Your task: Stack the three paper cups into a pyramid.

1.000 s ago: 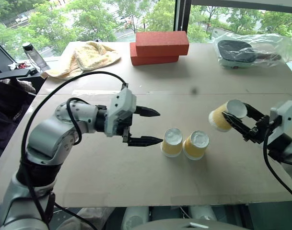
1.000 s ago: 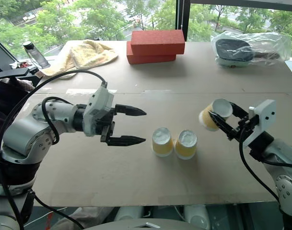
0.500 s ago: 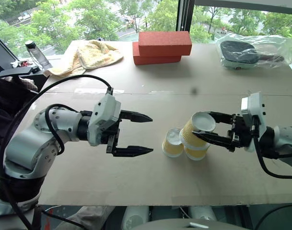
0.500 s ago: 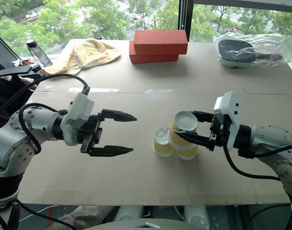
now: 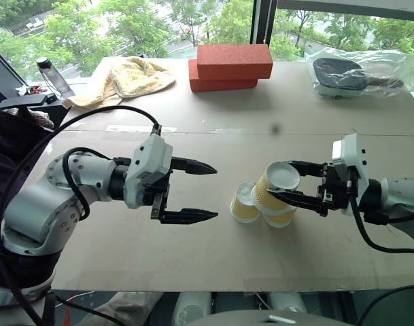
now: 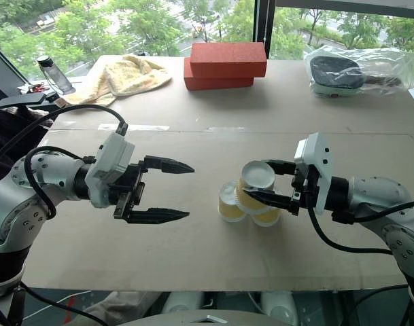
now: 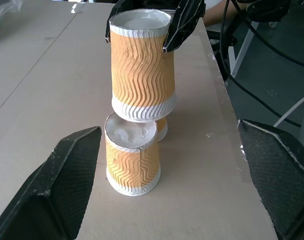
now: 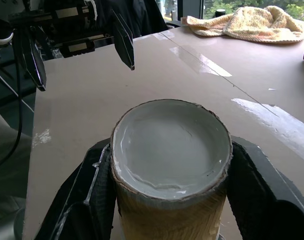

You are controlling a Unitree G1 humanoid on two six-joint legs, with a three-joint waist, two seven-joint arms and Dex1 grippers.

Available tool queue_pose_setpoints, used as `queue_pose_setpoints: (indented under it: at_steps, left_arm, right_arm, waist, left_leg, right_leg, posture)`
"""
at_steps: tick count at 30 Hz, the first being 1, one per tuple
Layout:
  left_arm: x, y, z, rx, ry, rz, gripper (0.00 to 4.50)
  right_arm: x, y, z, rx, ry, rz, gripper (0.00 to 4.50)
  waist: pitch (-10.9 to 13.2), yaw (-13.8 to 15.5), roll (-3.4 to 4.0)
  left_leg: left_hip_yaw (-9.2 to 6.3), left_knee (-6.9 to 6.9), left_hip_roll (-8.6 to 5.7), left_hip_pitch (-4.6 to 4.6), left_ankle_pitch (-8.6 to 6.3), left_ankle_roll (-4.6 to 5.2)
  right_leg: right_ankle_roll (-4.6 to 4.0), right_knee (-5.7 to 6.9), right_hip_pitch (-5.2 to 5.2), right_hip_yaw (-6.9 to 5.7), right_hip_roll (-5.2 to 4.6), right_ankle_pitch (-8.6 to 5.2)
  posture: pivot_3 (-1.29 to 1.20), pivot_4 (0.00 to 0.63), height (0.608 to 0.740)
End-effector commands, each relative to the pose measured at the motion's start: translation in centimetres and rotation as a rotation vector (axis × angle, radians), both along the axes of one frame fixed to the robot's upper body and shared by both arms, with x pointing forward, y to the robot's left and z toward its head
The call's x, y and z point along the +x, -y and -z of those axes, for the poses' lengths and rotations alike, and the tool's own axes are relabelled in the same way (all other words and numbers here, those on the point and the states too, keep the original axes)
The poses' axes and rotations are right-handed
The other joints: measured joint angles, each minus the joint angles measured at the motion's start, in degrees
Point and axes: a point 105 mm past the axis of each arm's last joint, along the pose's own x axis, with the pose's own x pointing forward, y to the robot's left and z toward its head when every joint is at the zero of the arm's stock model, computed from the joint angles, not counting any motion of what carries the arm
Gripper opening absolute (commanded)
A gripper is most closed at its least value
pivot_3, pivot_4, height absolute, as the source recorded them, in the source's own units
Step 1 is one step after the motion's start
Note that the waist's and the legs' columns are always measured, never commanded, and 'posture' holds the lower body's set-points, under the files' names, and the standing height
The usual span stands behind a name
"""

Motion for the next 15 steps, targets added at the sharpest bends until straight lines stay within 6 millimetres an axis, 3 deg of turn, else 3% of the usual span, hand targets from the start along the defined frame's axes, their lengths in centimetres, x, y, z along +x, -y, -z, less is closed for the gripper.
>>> queue_pose_setpoints:
  at_steps: [1, 5, 7, 10, 15]
  left_arm:
    - [-0.2, 0.0, -0.6, 0.001, 0.039, 0.007, 4.5]
    - [-0.2, 0.0, -0.6, 0.005, 0.042, 0.005, 4.5]
    - [-0.2, 0.0, -0.5, 0.006, 0.042, 0.005, 4.5]
    - [-0.2, 0.1, -0.6, -0.002, 0.038, 0.005, 4.5]
    - [-0.2, -0.3, -0.2, -0.003, 0.022, -0.012, 4.5]
  right_arm:
    - [-0.2, -0.3, -0.6, -0.019, 0.065, -0.022, 2.27]
    - [0.0, -0.2, -1.0, -0.009, 0.095, -0.014, 2.27]
    - [0.0, -0.3, -1.0, -0.007, 0.099, -0.016, 3.29]
    - [0.0, -0.1, -1.4, 0.009, 0.106, -0.015, 4.45]
    - [-0.3, 0.9, -2.3, 0.036, 0.111, 0.01, 4.45]
  waist:
    - [0.0, -0.01, 0.0]
    - [0.0, -0.02, 0.0]
    - [0.0, -0.01, 0.0]
    - [0.0, 0.0, 0.0]
    - [0.0, 0.0, 0.0]
  left_leg:
    - [0.0, 0.0, 0.0, 0.0, 0.0, 0.0]
    - [0.0, 0.0, 0.0, 0.0, 0.0, 0.0]
    - [0.01, 0.0, 0.0, 0.0, 0.0, 0.0]
    - [0.0, 0.0, 0.0, 0.0, 0.0, 0.0]
    - [0.01, 0.0, 0.0, 0.0, 0.0, 0.0]
  right_leg:
    - [0.0, 0.0, 0.0, 0.0, 0.0, 0.0]
    - [0.0, 0.0, 0.0, 0.0, 0.0, 0.0]
    - [0.0, 0.0, 0.0, 0.01, 0.0, 0.0]
    - [0.0, 0.0, -0.01, 0.0, 0.0, 0.0]
    - [0.0, -0.01, 0.0, 0.01, -0.01, 0.0]
  posture:
    - [0.0, 0.15, 0.73]
    - [0.0, 0.15, 0.73]
    - [0.0, 0.15, 0.73]
    - [0.0, 0.15, 0.73]
    - [0.0, 0.15, 0.73]
